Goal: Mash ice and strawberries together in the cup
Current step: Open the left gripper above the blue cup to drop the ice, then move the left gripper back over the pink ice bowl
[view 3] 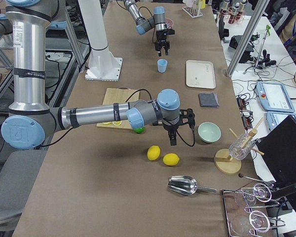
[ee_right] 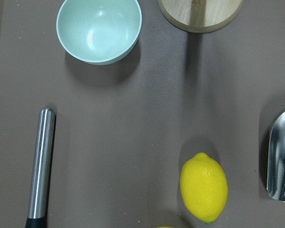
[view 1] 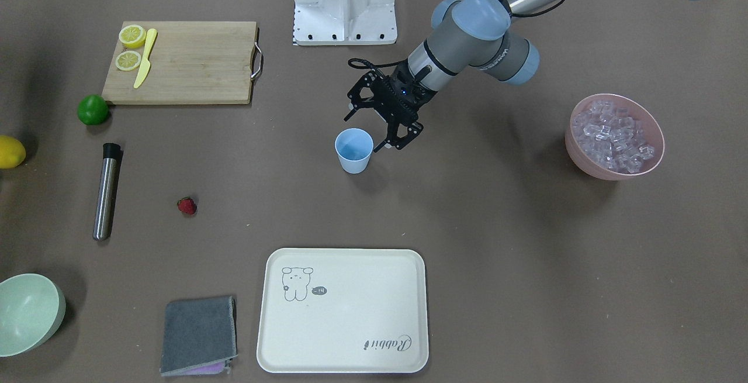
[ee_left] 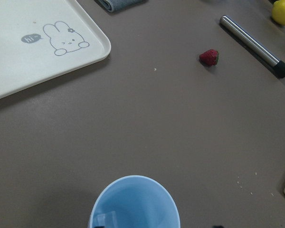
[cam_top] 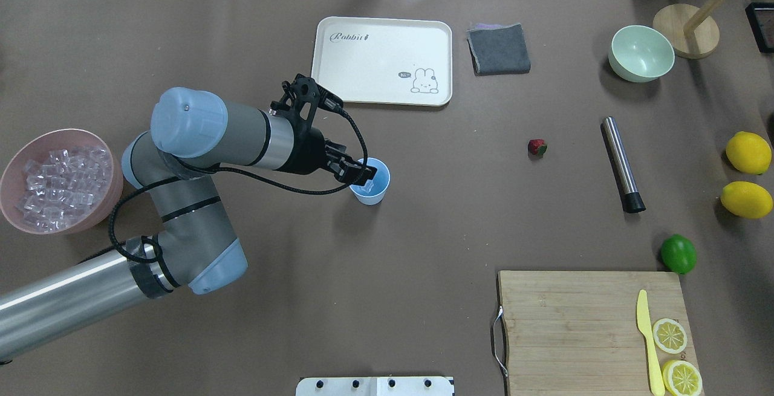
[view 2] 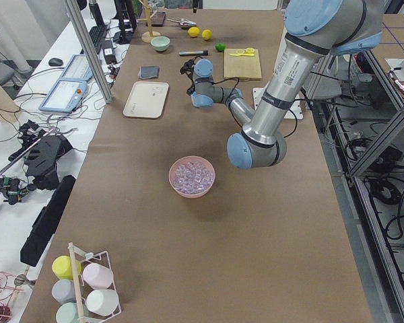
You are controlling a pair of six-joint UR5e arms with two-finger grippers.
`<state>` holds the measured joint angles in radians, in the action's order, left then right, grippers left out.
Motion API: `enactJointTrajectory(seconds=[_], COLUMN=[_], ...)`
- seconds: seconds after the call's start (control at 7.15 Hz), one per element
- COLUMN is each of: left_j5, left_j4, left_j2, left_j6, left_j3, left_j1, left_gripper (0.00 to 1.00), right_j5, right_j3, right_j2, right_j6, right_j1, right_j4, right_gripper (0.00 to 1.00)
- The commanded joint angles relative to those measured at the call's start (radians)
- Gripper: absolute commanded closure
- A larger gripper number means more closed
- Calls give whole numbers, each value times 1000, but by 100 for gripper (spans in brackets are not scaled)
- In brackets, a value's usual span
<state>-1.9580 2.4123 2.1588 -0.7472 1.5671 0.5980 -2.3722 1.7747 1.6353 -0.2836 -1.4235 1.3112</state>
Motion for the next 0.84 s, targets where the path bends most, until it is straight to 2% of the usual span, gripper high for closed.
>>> enactJointTrajectory(seconds=[0.0,0.14,0.28,0.7], left_j5=[-127,-219,-267,-407], left_j4=[-12,-18,-21,-42], left_j2=[-7,-14,-28,-101], left_j6=[47,174,236,470], left_j3=[-10,-54,-62,-122], left_j1=[119,194,241,391], left_gripper=[1,2,2,3], right_j5=[-10,-10,-10,-12], right_j3=[-6,-12,-46,-40], right_j2=[0,0,0,1], right_j6=[-2,-5,-2,-9], right_j1=[0,0,0,0], right_j4=[0,3,0,-1], right_gripper=[0,0,0,0])
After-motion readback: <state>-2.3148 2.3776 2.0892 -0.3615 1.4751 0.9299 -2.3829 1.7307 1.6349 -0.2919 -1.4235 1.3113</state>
